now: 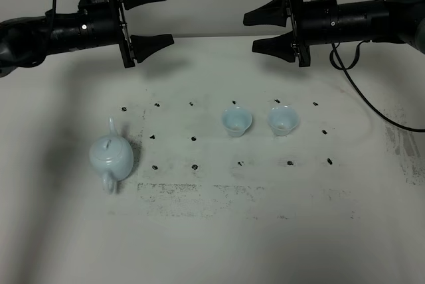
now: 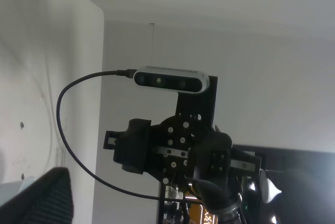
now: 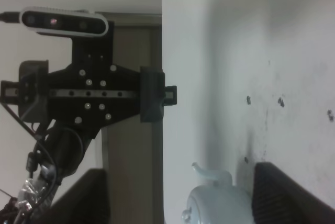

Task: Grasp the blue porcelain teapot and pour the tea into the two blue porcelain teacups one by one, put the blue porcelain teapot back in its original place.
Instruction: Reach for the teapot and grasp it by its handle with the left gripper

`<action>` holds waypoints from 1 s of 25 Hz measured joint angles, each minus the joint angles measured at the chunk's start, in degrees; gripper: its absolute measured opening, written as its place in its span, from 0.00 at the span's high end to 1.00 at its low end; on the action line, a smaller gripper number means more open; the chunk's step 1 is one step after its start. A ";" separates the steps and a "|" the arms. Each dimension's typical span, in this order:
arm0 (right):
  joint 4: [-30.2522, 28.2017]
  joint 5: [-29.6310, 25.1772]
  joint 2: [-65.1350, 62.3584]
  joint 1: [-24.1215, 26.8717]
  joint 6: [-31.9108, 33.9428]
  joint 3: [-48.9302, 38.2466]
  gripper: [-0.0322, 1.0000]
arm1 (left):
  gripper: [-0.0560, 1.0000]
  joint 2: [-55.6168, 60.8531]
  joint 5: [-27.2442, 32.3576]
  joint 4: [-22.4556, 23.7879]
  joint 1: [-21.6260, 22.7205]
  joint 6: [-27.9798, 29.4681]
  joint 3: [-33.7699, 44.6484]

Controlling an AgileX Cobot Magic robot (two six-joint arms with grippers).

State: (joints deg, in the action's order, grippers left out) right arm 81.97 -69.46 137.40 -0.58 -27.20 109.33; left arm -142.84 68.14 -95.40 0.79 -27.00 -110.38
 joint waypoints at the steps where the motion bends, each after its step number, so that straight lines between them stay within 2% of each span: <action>1: 0.00 0.00 0.00 0.00 -0.21 0.00 0.43 | 0.23 0.00 0.00 0.05 0.00 0.00 0.00; 11: -0.49 0.00 0.00 0.00 -1.97 0.06 0.43 | 0.23 1.42 0.05 2.20 0.00 -0.02 0.00; 13: -2.03 -0.05 0.00 0.00 -2.12 0.77 0.43 | 0.23 2.45 0.05 3.65 0.15 0.05 0.00; 17: -11.12 0.00 -1.98 0.13 -1.60 1.15 0.43 | 0.23 5.97 0.14 7.75 1.14 1.24 0.06; 19: -16.72 0.00 -4.44 0.64 -0.56 1.15 0.43 | 0.23 8.84 0.22 11.30 2.24 2.29 0.06; 21: -22.28 0.00 -7.33 1.26 1.22 1.16 0.43 | 0.23 12.75 0.22 15.75 3.28 3.53 0.06; 25: -36.36 -0.06 -14.81 1.57 5.25 1.27 0.43 | 0.24 21.60 0.22 28.06 5.33 6.15 0.06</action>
State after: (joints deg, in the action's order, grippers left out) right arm 45.61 -69.53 122.58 0.98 -21.95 110.60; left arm -121.25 68.36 -67.34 6.12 -20.85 -110.32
